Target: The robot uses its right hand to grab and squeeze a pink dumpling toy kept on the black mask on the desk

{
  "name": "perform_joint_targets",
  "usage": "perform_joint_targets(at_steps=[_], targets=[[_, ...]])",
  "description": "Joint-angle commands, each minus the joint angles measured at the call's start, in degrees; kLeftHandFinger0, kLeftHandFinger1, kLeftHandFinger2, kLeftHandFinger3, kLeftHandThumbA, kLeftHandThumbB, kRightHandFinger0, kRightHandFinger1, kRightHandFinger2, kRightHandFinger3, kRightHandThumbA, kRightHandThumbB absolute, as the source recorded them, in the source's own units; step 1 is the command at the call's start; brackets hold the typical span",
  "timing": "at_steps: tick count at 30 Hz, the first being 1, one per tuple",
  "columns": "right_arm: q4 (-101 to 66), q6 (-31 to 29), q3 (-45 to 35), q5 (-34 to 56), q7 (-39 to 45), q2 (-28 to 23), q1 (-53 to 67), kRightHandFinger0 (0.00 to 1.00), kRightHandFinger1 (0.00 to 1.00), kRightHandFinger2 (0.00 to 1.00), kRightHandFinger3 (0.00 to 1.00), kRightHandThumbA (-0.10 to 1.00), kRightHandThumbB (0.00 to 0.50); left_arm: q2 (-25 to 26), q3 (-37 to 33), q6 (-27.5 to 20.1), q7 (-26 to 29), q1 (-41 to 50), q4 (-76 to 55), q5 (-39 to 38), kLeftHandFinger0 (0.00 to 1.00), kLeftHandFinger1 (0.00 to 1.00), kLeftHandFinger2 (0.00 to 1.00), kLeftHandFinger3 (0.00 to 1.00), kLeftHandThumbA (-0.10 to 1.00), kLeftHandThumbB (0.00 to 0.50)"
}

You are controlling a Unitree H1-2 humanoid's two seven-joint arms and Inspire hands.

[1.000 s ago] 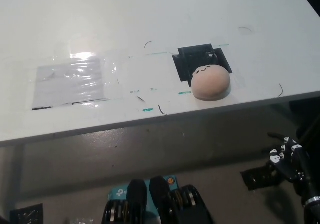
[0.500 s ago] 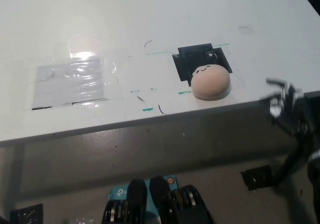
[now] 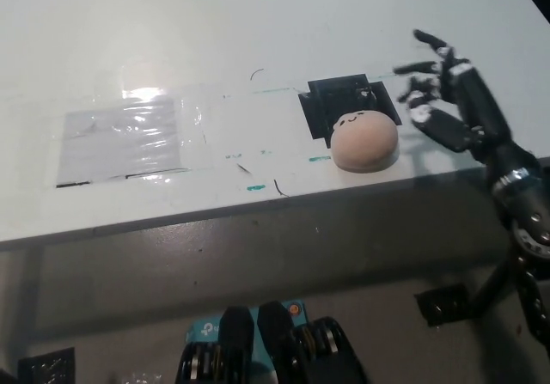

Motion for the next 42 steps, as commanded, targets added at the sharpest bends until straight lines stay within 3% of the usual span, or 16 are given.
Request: perform_joint_targets(at_steps=[1, 2, 3, 4, 5, 6, 7, 9, 15, 22, 30, 34, 37, 40, 41, 42], targets=[[0.7, -2.0, 1.7, -4.3, 1.1, -1.5, -4.8, 0.61, 0.85, 0.98, 1.00, 0.25, 0.302, 1.4, 0.7, -0.4, -0.6, -0.1, -1.7, -1.1, 0.00, 0.02, 0.10, 0.16, 0.97, 0.500], [1.6, -2.6, 2.7, -5.2, 1.5, -1.8, -5.6, 0.66, 0.95, 1.00, 1.00, 0.26, 0.304, 1.3, 0.8, -0.3, -0.6, -0.2, -1.4, -1.4, 0.00, 0.01, 0.11, 0.17, 0.97, 0.500], [2.4, -0.3, 5.0, -6.6, 3.9, -2.7, -7.1, 1.00, 1.00, 1.00, 1.00, 0.41, 0.319, 1.3, 0.9, 0.1, -0.7, -0.1, -1.6, -1.6, 0.00, 0.02, 0.11, 0.16, 0.97, 0.500], [2.3, 1.1, 6.5, -7.9, 5.1, -3.5, -7.8, 1.00, 1.00, 1.00, 1.00, 0.55, 0.331, 1.4, 0.8, 0.0, -0.6, -0.2, -1.5, -1.4, 0.00, 0.01, 0.10, 0.16, 0.97, 0.500], [2.3, 1.7, 7.2, -8.4, 5.5, -3.8, -8.1, 1.00, 1.00, 1.00, 1.00, 0.56, 0.337, 1.4, 0.7, -0.1, -0.5, -0.2, -1.4, -1.3, 0.00, 0.01, 0.10, 0.16, 0.98, 0.500], [2.4, 3.1, 9.6, -10.9, 6.7, -4.5, -8.9, 1.00, 1.00, 1.00, 1.00, 0.69, 0.378, 1.4, 0.8, -0.3, -0.8, -0.1, -1.5, -1.6, 0.00, 0.02, 0.11, 0.16, 0.97, 0.500], [2.4, 3.5, 10.2, -11.0, 6.7, -4.8, -9.0, 1.00, 1.00, 1.00, 1.00, 0.69, 0.378, 1.4, 0.8, -0.3, -0.8, -0.1, -1.5, -1.6, 0.00, 0.02, 0.11, 0.16, 0.97, 0.500], [3.3, 5.7, 13.0, -13.6, 7.6, -5.0, -10.1, 1.00, 1.00, 1.00, 1.00, 0.72, 0.431, 1.6, 0.5, -0.6, -1.4, -0.1, -1.3, -1.6, 0.00, 0.03, 0.13, 0.19, 0.97, 0.500], [8.9, 7.4, 18.3, -18.5, 6.6, -3.3, -10.3, 1.00, 1.00, 1.00, 1.00, 0.93, 0.499, 2.1, 0.3, -0.5, -1.1, -0.3, -1.2, -1.1, 0.00, 0.02, 0.12, 0.17, 0.97, 0.500], [20.9, 2.8, 20.9, -22.5, 2.1, -0.4, -11.5, 1.00, 1.00, 1.00, 1.00, 1.00, 0.500, 2.1, 0.4, 0.1, -0.8, -0.2, -2.2, -1.0, 0.00, 0.04, 0.15, 0.22, 0.98, 0.500], [37.7, -5.7, 22.1, -24.9, -4.1, 1.2, -15.0, 1.00, 1.00, 1.00, 1.00, 0.96, 0.488, 2.2, 0.3, 0.0, -0.9, 0.3, -2.0, -1.0, 0.00, 0.04, 0.16, 0.24, 0.98, 0.500], [42.7, -9.5, 20.1, -23.2, -5.9, 2.1, -17.3, 1.00, 1.00, 1.00, 1.00, 0.88, 0.455, 2.0, 0.6, 1.0, -0.4, 0.4, -2.9, -1.3, 0.00, 0.02, 0.12, 0.20, 0.98, 0.500], [45.7, -12.5, 18.5, -20.7, -3.3, 2.4, -18.3, 1.00, 1.00, 1.00, 1.00, 0.79, 0.407, 2.0, 0.4, 0.5, -0.6, 0.4, -2.1, -1.0, 0.00, 0.02, 0.12, 0.19, 0.97, 0.500], [47.3, -13.0, 18.0, -20.0, -0.2, 2.3, -19.1, 1.00, 1.00, 1.00, 1.00, 0.77, 0.368, 1.9, 0.3, 0.6, -0.5, 0.4, -2.5, -1.0, 0.00, 0.03, 0.13, 0.19, 0.98, 0.500], [49.5, -15.4, 19.6, -21.2, 1.2, 2.0, -19.8, 1.00, 1.00, 1.00, 1.00, 0.62, 0.201, 2.0, 0.3, 0.2, -0.9, 0.3, -2.2, -1.1, 0.00, 0.03, 0.13, 0.20, 0.98, 0.500], [50.1, -15.9, 19.6, -21.2, 1.3, 2.0, -19.8, 0.99, 1.00, 1.00, 1.00, 0.56, 0.159, 2.0, 0.3, 0.3, -0.9, 0.4, -2.2, -1.1, 0.00, 0.04, 0.13, 0.20, 0.98, 0.500]])
